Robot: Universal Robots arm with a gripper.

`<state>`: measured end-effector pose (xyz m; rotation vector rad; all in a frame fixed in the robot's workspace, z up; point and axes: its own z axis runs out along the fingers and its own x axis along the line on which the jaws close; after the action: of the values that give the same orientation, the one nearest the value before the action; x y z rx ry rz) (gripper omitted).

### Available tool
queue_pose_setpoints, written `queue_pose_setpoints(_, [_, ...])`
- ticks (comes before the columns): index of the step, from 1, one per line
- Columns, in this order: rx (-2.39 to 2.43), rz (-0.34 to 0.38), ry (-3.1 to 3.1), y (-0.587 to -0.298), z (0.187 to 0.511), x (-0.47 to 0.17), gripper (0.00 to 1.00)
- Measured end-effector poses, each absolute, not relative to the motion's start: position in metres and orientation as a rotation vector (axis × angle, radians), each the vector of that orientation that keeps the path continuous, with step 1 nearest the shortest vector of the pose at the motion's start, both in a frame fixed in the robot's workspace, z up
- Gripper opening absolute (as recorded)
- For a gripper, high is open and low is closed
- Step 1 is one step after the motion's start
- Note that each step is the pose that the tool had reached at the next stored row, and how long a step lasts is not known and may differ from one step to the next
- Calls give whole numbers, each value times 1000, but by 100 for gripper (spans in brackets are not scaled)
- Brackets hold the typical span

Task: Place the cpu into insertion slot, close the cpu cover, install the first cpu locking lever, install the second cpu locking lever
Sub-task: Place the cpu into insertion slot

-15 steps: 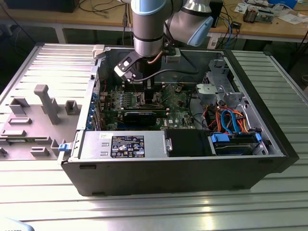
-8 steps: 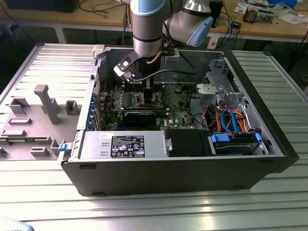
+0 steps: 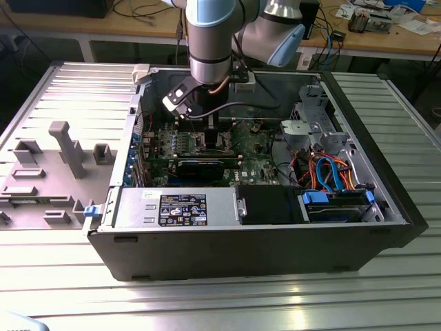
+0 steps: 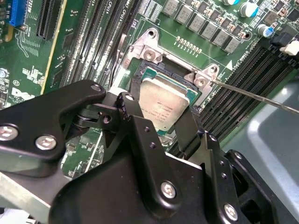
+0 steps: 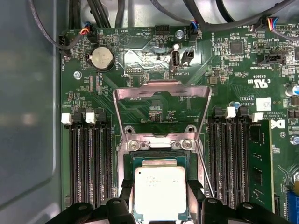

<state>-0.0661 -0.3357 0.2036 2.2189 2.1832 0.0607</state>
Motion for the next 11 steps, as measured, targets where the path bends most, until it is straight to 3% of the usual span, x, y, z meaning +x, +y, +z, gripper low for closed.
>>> queue_pose_setpoints(11, [2222, 61, 2180, -336, 200, -66, 54])
